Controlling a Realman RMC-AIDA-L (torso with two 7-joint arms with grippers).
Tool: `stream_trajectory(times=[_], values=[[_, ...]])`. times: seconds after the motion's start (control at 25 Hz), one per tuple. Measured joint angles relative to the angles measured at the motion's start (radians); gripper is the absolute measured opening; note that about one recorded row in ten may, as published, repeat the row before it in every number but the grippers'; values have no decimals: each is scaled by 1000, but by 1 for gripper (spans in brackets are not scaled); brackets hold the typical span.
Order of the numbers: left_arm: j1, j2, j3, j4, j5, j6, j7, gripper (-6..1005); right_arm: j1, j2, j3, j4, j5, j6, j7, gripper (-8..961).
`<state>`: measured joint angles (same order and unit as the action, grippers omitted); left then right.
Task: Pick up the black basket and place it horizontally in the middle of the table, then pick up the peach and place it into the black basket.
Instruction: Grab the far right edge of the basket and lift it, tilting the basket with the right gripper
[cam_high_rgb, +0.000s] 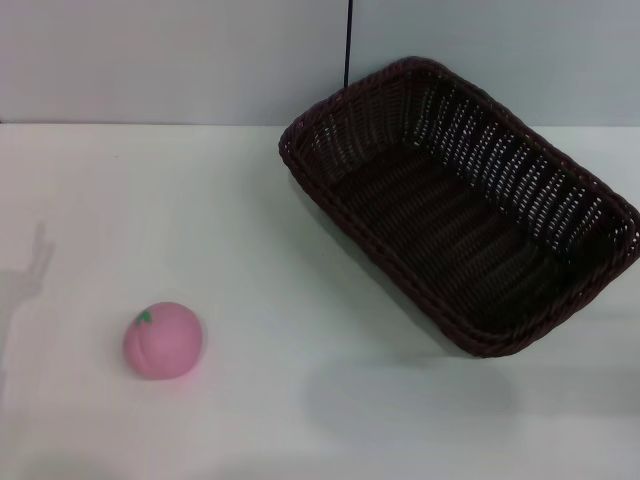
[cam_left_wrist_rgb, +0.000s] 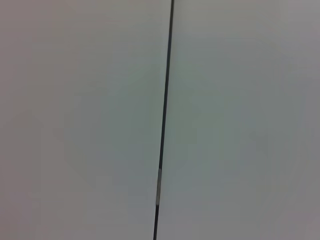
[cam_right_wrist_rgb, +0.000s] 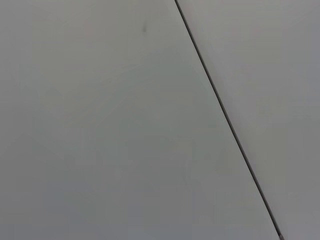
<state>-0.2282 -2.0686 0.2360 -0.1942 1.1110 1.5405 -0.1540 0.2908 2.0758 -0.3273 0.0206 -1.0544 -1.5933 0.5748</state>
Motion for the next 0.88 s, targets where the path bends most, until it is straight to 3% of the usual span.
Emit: stream_trajectory(times=[0.52,0.68,0.88], values=[[23,0,7,4,1,29,-14,847,-26,-2,-14,-68,-45,-28,45,641],[19,2,42,11,1,26,-12,847,-58,-3,-17,-279,-221,-14,293,640],[19,4,54,13,1,25,-13,847,-62,-3,-23,-737,-531,-10,836,640]])
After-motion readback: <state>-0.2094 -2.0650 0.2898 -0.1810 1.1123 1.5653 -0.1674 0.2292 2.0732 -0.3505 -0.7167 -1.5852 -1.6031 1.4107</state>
